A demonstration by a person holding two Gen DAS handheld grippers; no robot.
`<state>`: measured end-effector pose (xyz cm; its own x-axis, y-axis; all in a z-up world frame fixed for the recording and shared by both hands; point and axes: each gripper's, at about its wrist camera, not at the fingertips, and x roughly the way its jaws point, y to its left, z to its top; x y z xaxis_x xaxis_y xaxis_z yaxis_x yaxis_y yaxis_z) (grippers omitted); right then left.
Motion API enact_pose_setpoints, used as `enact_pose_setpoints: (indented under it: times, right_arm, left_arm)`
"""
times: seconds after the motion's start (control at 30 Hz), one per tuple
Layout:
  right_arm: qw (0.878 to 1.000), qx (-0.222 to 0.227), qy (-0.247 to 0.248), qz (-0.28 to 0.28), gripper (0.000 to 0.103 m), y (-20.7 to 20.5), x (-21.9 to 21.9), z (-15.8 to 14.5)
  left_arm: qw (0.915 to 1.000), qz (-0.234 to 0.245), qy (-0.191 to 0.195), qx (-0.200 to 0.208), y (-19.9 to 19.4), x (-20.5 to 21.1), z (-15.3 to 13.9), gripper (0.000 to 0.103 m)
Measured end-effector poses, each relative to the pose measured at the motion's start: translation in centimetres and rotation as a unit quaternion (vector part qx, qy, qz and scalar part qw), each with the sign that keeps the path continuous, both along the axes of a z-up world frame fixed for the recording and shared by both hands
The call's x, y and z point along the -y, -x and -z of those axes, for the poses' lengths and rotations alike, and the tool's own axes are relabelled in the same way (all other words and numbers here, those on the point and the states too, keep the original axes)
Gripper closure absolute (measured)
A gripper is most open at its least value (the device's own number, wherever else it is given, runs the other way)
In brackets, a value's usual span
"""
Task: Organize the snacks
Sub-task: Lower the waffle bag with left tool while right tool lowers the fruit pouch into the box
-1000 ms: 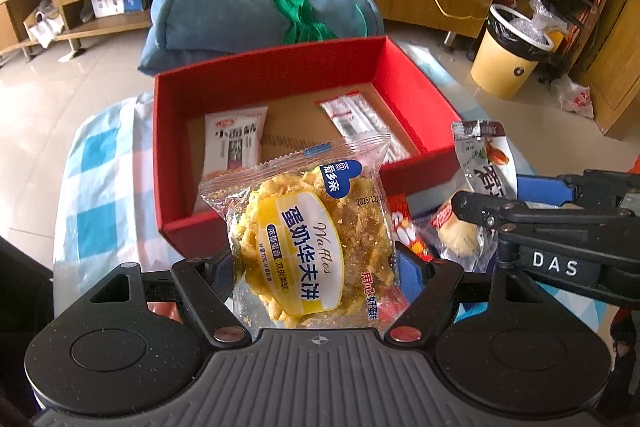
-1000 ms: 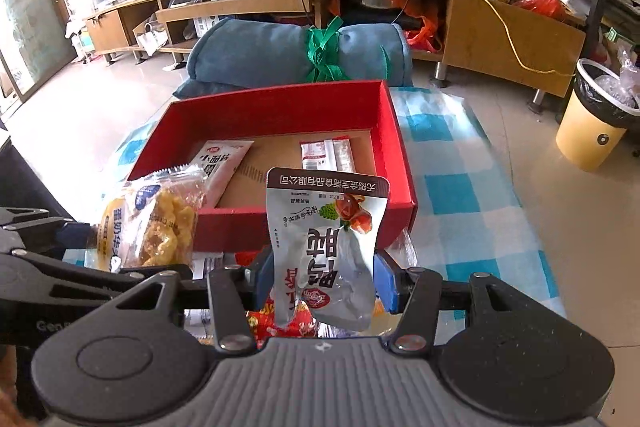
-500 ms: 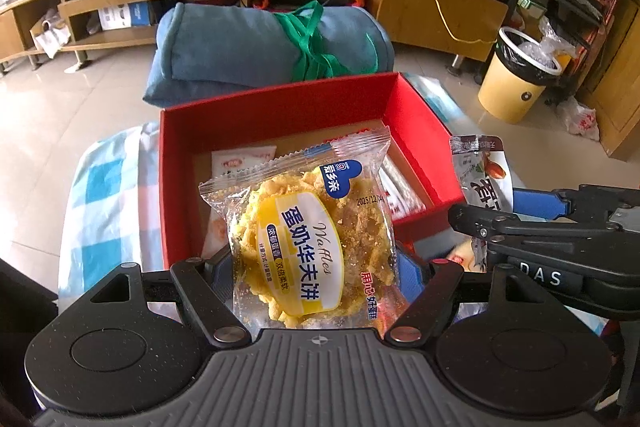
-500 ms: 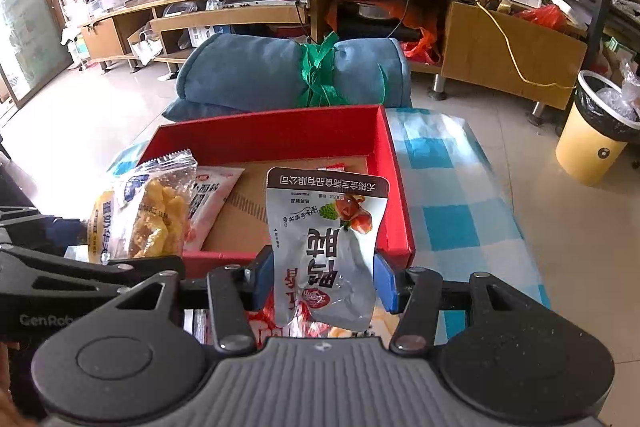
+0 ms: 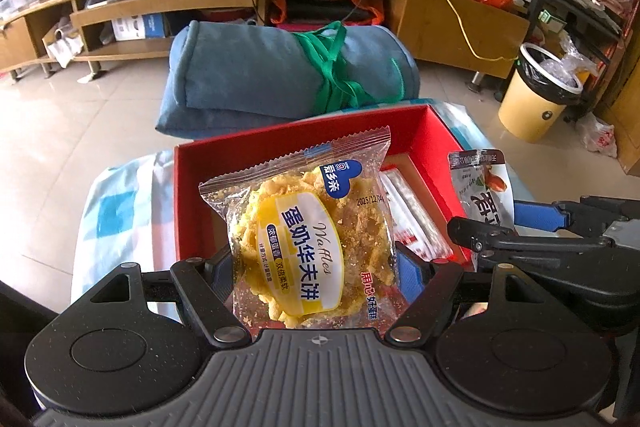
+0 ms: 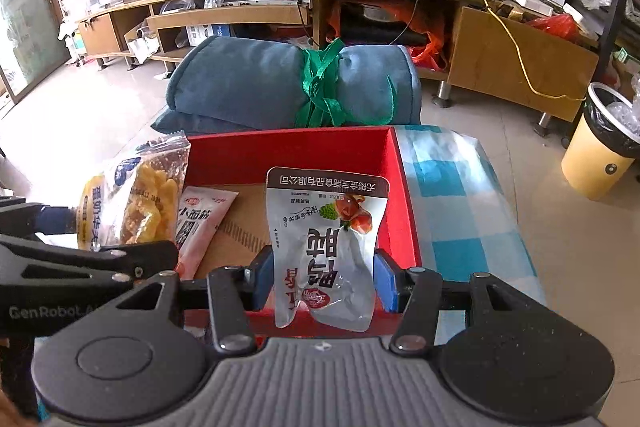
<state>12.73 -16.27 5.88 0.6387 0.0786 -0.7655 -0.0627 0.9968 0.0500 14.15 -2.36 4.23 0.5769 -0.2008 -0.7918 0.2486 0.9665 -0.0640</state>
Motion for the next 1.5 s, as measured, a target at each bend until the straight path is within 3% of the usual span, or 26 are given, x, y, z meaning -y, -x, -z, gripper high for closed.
enact_pose_setpoints:
  times: [0.73, 1.5]
  right_arm:
    - [0.999, -0.029, 0.017, -0.001, 0.057, -6.5, -0.8, 3.3]
    - [0.996, -0.063, 0.055, -0.011, 0.056, -8.1, -1.5, 7.2]
  left_arm:
    - [0.9988, -0.035, -0.024, -0.021, -4.9, 0.2, 2.7, 0.022]
    - [0.9959, -0.045, -0.054, -0.057, -5.9, 0.8, 5.9, 0.022]
